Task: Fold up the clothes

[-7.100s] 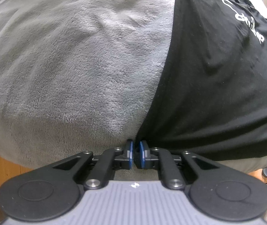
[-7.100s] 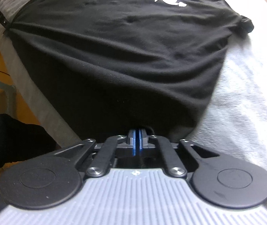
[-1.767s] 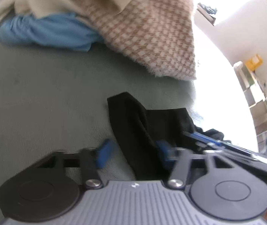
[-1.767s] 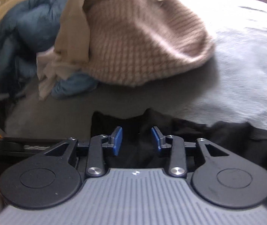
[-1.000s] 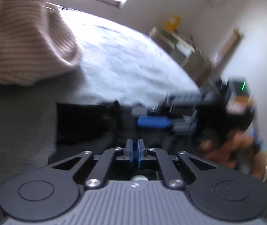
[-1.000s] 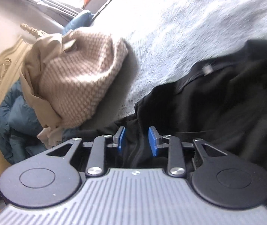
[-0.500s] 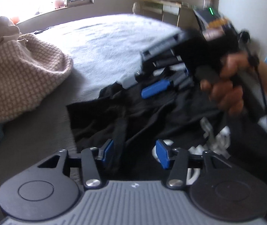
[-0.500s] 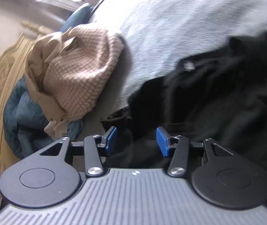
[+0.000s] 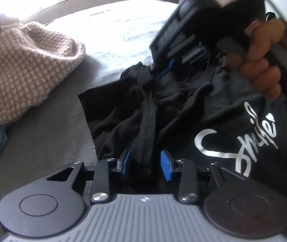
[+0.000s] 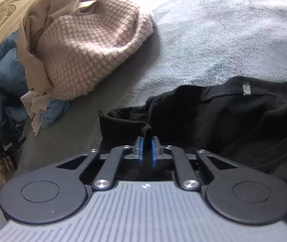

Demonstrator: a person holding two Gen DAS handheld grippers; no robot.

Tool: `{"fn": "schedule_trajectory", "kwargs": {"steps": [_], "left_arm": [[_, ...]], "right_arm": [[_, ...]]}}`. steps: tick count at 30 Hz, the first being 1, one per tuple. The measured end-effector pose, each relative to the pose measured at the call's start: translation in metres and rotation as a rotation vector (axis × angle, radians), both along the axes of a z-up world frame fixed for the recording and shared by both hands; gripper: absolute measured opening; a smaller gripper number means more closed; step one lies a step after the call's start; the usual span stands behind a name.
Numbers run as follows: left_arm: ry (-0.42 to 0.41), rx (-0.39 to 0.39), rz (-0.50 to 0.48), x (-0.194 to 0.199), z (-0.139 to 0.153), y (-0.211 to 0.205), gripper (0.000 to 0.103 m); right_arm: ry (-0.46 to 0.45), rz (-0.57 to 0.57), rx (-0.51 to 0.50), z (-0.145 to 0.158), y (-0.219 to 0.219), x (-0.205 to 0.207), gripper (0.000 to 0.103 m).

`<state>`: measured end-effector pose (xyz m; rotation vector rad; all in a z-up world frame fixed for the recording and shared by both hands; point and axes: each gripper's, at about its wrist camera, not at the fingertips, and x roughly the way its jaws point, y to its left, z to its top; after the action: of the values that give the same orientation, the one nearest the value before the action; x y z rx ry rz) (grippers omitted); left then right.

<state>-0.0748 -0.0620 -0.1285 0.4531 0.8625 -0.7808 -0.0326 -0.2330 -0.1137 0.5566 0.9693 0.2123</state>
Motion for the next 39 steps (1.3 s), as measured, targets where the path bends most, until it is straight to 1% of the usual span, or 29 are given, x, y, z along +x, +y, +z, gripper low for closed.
{"fn": "schedule_trajectory", "kwargs": {"steps": [2,4,5,7,8,10,13,15,18,21,25,30,36,37,39], "left_arm": [[0.023,-0.014,0.018,0.004,-0.002,0.005,0.029],[0.045,-0.031,0.038,0.009,-0.004,0.010,0.020],[0.059,-0.048,0.053,0.012,-0.003,0.013,0.018],[0.106,-0.107,0.099,0.019,0.001,0.024,0.013],[0.137,-0.141,0.126,0.023,0.004,0.031,0.012],[0.211,-0.227,0.198,0.033,0.009,0.049,0.008],[0.313,-0.355,0.313,0.047,0.017,0.082,0.006],[0.359,-0.411,0.388,0.055,0.019,0.104,0.004],[0.408,-0.484,0.501,0.067,0.017,0.136,0.003],[0.437,-0.544,0.618,0.077,0.009,0.167,0.003],[0.452,-0.584,0.738,0.082,-0.002,0.198,0.002],[0.470,-0.591,0.832,0.084,-0.014,0.224,0.002],[0.502,-0.627,0.911,0.079,-0.022,0.249,0.002],[0.503,-0.626,0.918,0.079,-0.023,0.253,0.002],[0.488,-0.599,0.923,0.079,-0.023,0.254,0.002]], "right_arm": [[-0.024,-0.007,0.029,0.008,0.001,-0.001,0.002],[-0.050,-0.011,0.066,0.017,0.001,-0.002,0.002],[-0.060,-0.013,0.091,0.020,0.001,0.000,0.002],[-0.077,-0.012,0.132,0.027,0.004,0.003,0.002],[-0.087,-0.006,0.142,0.030,0.006,0.005,0.002],[-0.112,0.009,0.163,0.037,0.012,0.010,0.002],[-0.149,0.044,0.175,0.046,0.024,0.020,0.002],[-0.169,0.070,0.177,0.050,0.035,0.029,0.002],[-0.177,0.110,0.196,0.050,0.055,0.047,0.002],[-0.175,0.158,0.208,0.044,0.078,0.068,0.002],[-0.165,0.236,0.189,0.031,0.114,0.095,0.002],[-0.154,0.348,0.097,0.014,0.157,0.116,0.002],[-0.146,0.432,0.056,-0.001,0.192,0.127,0.002],[-0.149,0.442,0.049,-0.002,0.196,0.128,0.002],[-0.152,0.453,0.051,-0.007,0.203,0.131,0.002]]}}
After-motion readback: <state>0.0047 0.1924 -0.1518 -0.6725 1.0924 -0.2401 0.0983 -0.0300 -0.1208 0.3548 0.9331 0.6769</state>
